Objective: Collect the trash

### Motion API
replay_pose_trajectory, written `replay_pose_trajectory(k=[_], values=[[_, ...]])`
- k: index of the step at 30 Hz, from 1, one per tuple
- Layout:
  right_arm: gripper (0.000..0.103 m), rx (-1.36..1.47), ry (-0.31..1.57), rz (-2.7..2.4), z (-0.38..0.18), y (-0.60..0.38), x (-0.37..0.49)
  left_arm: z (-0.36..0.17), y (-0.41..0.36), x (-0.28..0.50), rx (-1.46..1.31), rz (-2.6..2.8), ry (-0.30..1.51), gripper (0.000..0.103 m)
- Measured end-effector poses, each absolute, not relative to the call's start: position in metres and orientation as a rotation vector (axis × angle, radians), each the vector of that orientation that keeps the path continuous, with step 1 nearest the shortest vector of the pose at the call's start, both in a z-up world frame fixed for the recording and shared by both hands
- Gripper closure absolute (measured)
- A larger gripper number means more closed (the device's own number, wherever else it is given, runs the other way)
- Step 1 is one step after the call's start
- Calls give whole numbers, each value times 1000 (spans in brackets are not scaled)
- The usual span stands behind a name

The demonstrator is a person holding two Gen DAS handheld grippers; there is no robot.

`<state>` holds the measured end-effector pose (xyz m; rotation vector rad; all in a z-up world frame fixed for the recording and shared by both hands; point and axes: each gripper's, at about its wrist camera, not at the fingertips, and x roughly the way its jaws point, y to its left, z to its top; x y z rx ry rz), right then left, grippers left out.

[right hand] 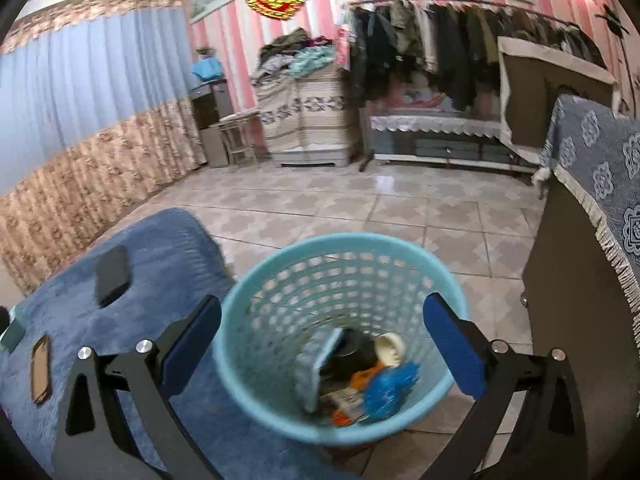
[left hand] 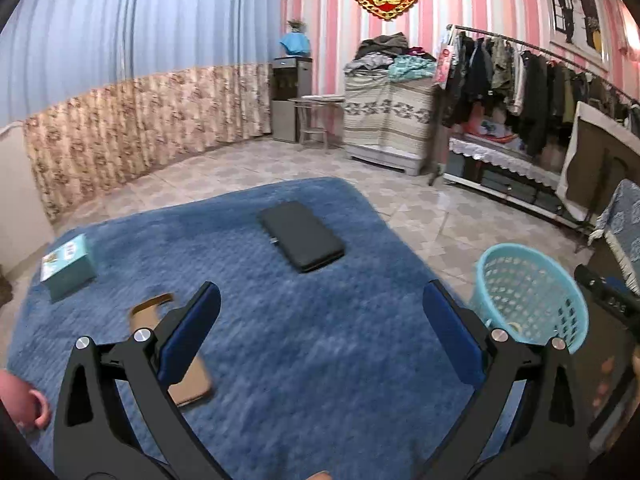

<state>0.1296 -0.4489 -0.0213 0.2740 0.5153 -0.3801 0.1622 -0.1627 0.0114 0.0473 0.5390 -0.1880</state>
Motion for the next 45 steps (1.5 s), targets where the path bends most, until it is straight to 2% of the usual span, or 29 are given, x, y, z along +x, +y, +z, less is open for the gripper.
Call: replay_pose_trajectory(k=[7, 15, 24, 45], values=[[4, 184, 488, -280, -22, -377, 99, 14, -132, 128, 63, -119, 517, 5], [4, 203, 463, -247, -20, -349, 60, 16, -103, 79, 45, -94, 463, 5], [4, 96, 438, -220, -19, -308, 29, 11, -84, 46, 14, -89, 430, 5], [4, 23, 385, -184, -12, -289, 18, 8, -65, 34, -13, -84, 409, 5]])
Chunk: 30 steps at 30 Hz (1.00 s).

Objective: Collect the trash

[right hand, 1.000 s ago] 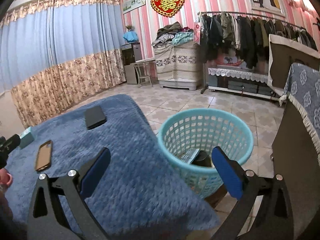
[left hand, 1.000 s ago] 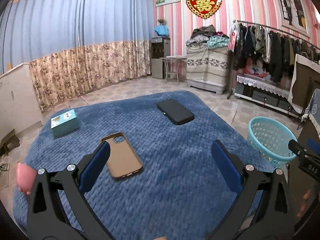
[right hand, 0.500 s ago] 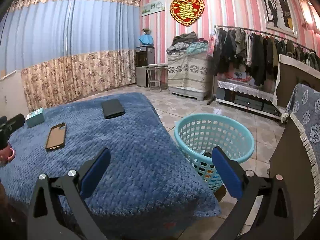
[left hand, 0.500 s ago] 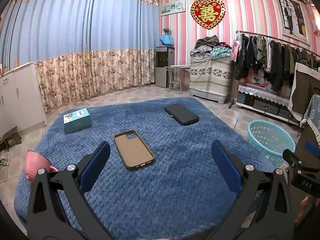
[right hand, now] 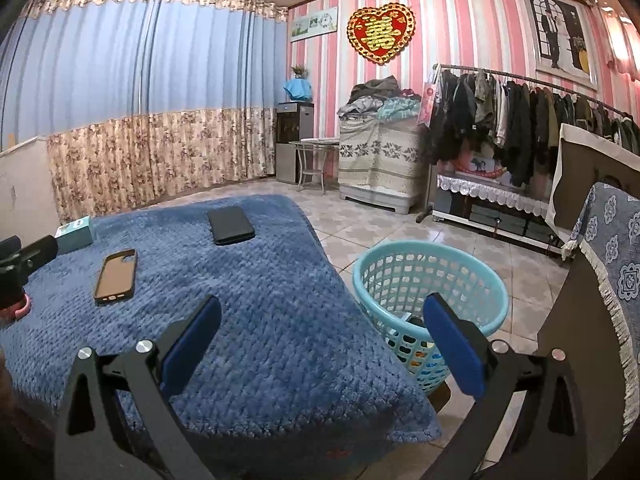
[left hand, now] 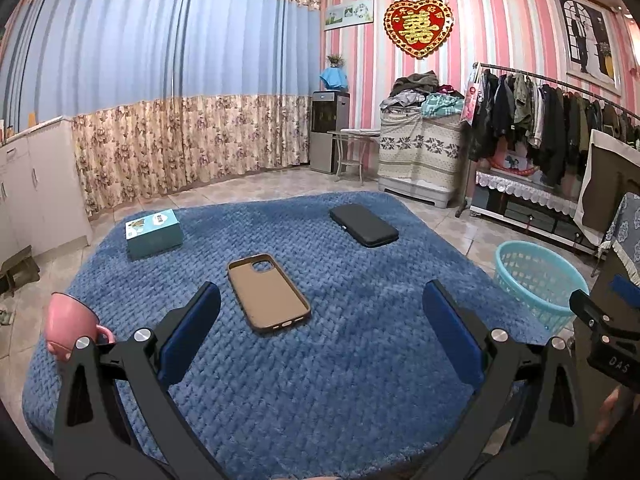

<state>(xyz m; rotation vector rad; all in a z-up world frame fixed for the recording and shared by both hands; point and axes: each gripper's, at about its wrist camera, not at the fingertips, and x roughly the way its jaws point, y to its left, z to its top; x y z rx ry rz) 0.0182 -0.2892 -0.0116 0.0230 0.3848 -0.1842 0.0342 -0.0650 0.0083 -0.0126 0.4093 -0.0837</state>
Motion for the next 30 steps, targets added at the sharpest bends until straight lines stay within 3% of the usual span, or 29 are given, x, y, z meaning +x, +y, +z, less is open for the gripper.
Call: replay_pose_trajectory(k=[30], values=[[4, 35, 359, -134, -11, -286, 19, 4, -77, 34, -16, -103, 358, 5]])
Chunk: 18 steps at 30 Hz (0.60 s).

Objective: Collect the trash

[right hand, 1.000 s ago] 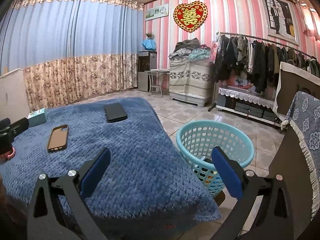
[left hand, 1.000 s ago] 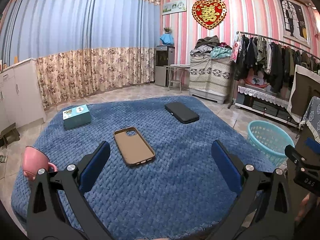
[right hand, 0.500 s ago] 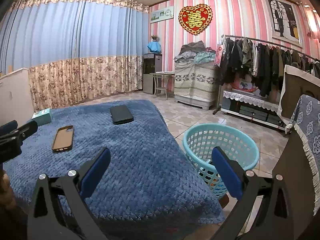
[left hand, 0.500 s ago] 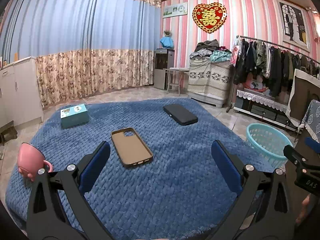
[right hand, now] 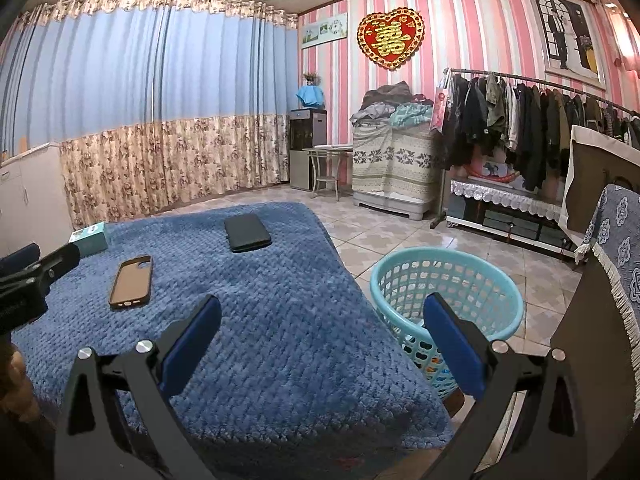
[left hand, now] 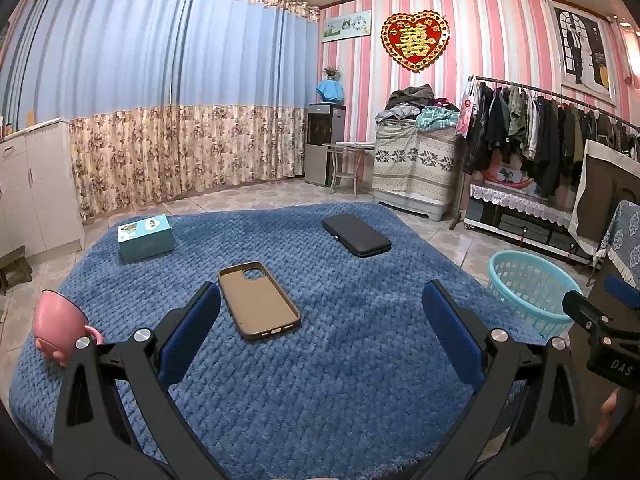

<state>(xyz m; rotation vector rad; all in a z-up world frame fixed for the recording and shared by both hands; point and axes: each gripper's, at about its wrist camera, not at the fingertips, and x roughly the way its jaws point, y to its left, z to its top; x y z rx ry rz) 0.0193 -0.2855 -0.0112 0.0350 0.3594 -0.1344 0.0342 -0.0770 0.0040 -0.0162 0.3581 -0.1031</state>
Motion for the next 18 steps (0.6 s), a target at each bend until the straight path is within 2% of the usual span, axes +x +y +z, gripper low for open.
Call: replay_pose_trajectory(k=[18], values=[[4, 35, 363, -132, -12, -285, 20, 12, -84, 34, -24, -105, 334, 5]])
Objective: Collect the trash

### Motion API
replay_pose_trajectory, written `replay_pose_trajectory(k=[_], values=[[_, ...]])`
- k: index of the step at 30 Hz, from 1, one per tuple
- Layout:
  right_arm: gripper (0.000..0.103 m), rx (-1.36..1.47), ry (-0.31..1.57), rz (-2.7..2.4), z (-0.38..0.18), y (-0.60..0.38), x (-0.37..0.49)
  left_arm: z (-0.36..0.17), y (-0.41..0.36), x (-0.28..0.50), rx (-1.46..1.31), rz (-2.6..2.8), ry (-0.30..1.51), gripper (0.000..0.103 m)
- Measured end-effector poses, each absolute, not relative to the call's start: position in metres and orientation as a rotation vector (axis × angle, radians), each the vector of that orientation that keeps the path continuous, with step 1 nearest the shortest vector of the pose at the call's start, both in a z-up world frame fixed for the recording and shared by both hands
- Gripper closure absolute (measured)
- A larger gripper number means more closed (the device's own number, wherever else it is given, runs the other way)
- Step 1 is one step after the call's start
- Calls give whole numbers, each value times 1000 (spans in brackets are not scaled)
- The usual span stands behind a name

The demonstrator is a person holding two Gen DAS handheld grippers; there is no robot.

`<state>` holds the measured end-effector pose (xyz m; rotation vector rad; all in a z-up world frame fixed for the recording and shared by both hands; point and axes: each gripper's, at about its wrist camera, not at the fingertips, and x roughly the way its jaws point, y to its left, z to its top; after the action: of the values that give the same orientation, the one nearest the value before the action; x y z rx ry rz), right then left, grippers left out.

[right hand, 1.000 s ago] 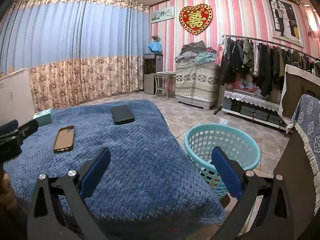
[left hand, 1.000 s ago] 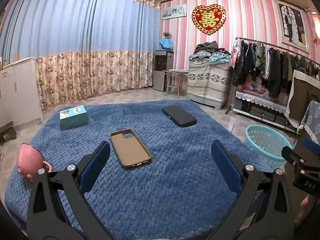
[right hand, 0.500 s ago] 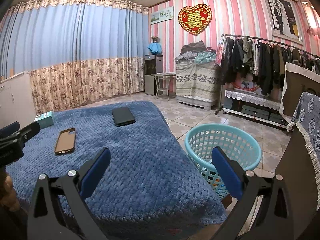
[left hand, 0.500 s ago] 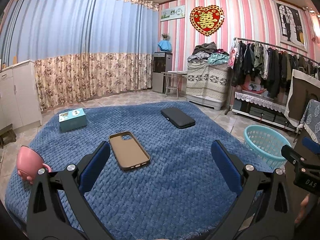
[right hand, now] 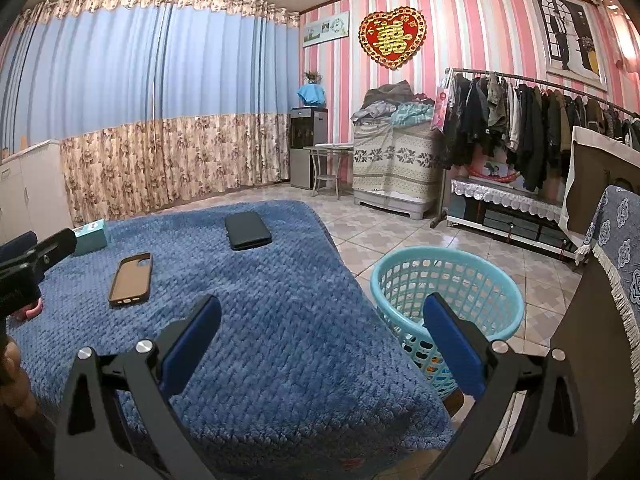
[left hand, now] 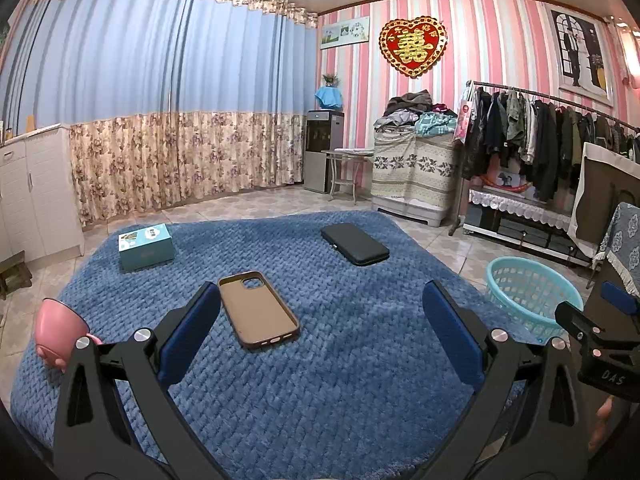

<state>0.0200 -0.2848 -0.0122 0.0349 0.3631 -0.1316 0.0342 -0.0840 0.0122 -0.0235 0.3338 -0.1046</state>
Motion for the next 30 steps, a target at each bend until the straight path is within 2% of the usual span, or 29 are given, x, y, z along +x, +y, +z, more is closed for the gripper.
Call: replay_pose_trajectory(k=[30], values=[[4, 32, 362, -132, -11, -286, 20, 16, -86, 33, -7, -117, 326, 5]])
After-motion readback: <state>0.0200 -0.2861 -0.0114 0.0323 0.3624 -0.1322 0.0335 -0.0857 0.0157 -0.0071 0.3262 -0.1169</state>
